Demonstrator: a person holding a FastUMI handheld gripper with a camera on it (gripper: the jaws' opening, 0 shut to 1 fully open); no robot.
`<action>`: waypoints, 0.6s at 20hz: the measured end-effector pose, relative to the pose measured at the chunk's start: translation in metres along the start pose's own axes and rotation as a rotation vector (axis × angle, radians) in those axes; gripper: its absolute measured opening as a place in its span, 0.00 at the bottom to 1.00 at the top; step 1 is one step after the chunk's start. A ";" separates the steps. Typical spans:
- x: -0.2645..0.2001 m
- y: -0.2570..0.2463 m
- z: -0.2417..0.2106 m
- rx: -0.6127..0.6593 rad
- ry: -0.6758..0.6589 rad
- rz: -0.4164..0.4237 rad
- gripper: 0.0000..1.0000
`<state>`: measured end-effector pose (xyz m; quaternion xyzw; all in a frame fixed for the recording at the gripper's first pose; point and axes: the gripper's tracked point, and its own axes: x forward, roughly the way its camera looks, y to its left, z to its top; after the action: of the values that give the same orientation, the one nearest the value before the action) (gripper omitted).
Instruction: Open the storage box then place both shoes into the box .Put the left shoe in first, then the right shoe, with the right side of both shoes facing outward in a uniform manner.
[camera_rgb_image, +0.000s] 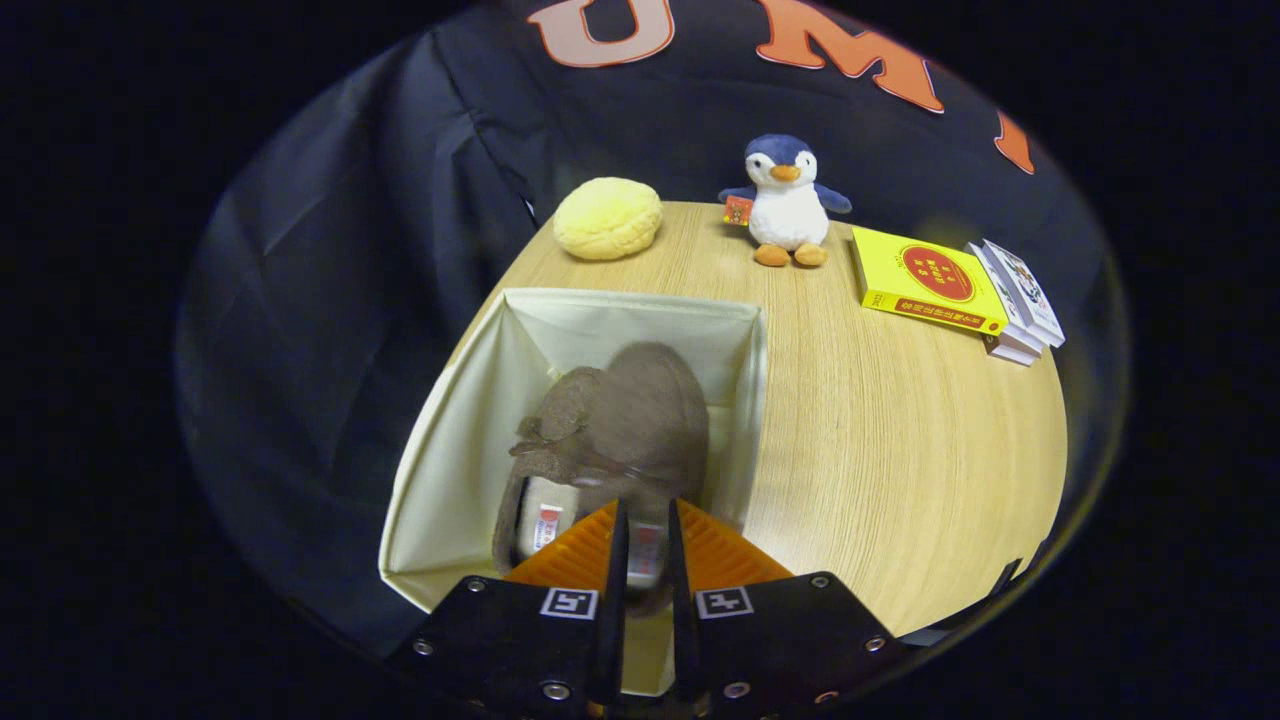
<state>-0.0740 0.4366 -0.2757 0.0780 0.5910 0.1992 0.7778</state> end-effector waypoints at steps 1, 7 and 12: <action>-0.012 -0.002 0.008 0.009 -0.022 0.023 0.23; -0.087 -0.043 0.065 -0.036 -0.237 0.056 0.33; -0.149 -0.084 0.104 -0.086 -0.429 0.058 0.50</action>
<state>0.0100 0.3125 -0.1436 0.1021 0.4006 0.2254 0.8822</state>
